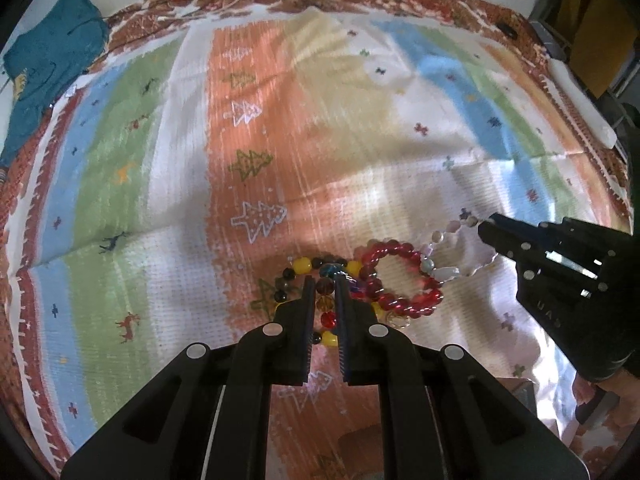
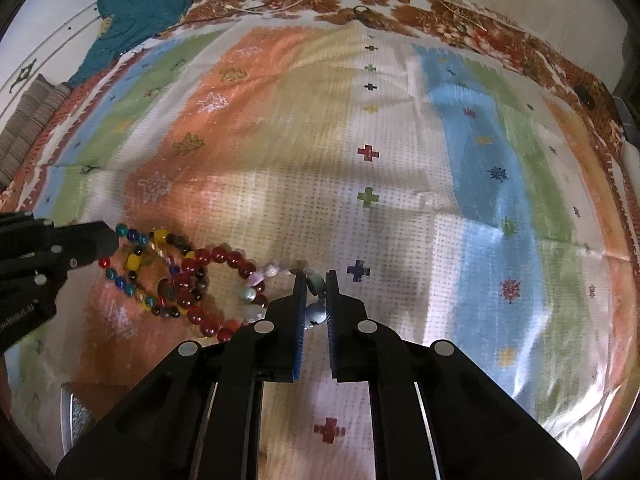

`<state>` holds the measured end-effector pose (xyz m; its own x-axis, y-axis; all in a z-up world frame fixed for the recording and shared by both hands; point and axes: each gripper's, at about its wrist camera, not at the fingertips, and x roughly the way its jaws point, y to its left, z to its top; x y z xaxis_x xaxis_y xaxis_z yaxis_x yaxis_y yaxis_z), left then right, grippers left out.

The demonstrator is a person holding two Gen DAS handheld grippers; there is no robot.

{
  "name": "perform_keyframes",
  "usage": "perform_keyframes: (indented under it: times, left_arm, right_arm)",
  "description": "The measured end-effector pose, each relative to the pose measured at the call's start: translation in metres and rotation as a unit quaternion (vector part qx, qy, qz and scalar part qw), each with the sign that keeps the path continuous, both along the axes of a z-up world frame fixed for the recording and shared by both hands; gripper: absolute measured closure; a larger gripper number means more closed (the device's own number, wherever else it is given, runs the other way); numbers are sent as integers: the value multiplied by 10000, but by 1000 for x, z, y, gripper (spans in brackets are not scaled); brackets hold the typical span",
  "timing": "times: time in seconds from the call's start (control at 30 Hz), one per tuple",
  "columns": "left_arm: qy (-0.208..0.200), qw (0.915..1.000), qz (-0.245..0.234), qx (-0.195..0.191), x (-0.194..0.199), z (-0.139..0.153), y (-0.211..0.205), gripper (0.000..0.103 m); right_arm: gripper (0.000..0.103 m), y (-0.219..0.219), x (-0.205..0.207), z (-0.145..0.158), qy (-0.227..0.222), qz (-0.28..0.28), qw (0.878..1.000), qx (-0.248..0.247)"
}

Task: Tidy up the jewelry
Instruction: 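Grasp the white-pink bead bracelet with the right gripper while the left gripper grasps the multicolour bracelet, then drop the white-pink bracelet into the tin with the right gripper while the left gripper carries the multicolour bracelet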

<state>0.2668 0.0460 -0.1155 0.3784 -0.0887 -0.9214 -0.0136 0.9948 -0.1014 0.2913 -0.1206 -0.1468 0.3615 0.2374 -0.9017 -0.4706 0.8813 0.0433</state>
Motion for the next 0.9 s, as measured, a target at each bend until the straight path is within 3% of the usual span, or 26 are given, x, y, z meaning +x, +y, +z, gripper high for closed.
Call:
perform_keyframes:
  times: [0.9]
  left_arm:
    - [-512, 9985, -108, -182, -43, 54, -7, 94]
  right_arm:
    - [94, -10, -42, 53, -294, 109, 9977, 595]
